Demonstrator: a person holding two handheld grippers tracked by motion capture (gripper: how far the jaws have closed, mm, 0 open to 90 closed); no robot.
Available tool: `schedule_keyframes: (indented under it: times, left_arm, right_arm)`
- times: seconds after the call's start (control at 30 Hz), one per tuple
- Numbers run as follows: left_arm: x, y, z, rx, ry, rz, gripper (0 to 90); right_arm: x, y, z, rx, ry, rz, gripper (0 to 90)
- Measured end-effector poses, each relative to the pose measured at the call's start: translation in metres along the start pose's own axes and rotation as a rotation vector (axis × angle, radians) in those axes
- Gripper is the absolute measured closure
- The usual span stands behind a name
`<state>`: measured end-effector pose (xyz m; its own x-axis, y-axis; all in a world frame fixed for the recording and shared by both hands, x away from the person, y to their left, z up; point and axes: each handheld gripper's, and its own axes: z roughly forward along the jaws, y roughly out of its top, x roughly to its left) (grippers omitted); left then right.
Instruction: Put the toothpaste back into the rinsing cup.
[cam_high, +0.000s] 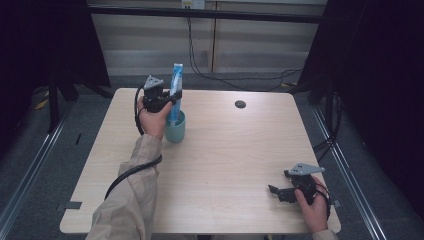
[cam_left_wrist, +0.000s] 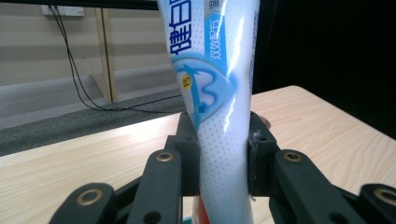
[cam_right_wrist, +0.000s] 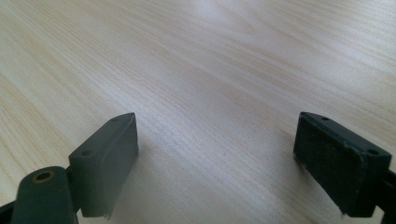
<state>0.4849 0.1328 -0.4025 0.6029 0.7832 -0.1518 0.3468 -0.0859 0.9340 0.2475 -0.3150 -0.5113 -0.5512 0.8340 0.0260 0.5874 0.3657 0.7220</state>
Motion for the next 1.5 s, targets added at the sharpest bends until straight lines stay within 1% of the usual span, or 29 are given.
schedule_keyframes:
  times: [0.07,0.13,0.17,0.27,0.47,0.57,0.6,0.63,0.77,0.87,1.0,1.27,1.4,1.5]
  left_arm:
    - [0.0,-0.003,0.001,-0.001,0.001,-0.007,72.0]
    - [0.0,-0.004,0.002,0.0,0.002,-0.007,72.0]
    - [0.001,-0.005,0.002,0.007,0.006,0.0,71.9]
    - [0.001,-0.008,0.002,0.001,0.004,-0.009,71.9]
    - [0.002,-0.014,0.002,0.015,0.006,-0.01,71.8]
    - [0.002,-0.017,0.002,0.014,0.006,-0.018,71.7]
    - [0.003,-0.018,0.001,0.023,0.007,-0.015,71.7]
    - [0.002,-0.018,0.001,0.021,0.012,-0.026,71.6]
    - [0.003,-0.022,0.0,0.025,0.017,-0.035,71.5]
    - [0.003,-0.024,-0.001,0.033,0.008,-0.033,71.5]
    - [0.004,-0.027,-0.003,0.035,0.018,-0.04,71.3]
    - [0.004,-0.032,-0.004,0.052,0.024,-0.034,71.2]
    - [0.003,-0.035,-0.004,0.058,0.018,-0.039,71.2]
    - [0.003,-0.036,-0.005,0.063,0.02,-0.044,71.0]
  right_arm:
    - [0.0,0.0,0.0,0.0,0.0,0.0,13.5]
    - [0.0,0.0,0.0,0.0,0.001,-0.002,13.5]
    - [0.0,0.0,0.0,0.0,0.001,-0.002,13.5]
    - [0.0,0.0,0.0,0.001,0.001,-0.001,13.4]
    - [0.0,0.0,0.0,0.001,0.001,-0.002,13.4]
    - [0.001,0.0,0.0,0.001,0.001,-0.002,13.5]
    - [0.001,0.0,0.0,0.0,0.003,-0.002,13.4]
    - [0.001,0.0,0.0,0.001,0.002,-0.002,13.5]
    - [0.001,0.0,0.0,0.0,0.001,-0.003,13.4]
    - [0.001,0.0,0.0,0.0,0.0,-0.004,13.4]
    - [0.001,0.0,0.0,-0.001,-0.001,-0.004,13.3]
    - [0.001,0.0,0.0,0.0,-0.001,-0.004,13.3]
    - [0.001,0.0,0.0,0.0,-0.001,-0.004,13.3]
    - [0.001,0.0,0.0,0.0,-0.001,-0.004,13.3]
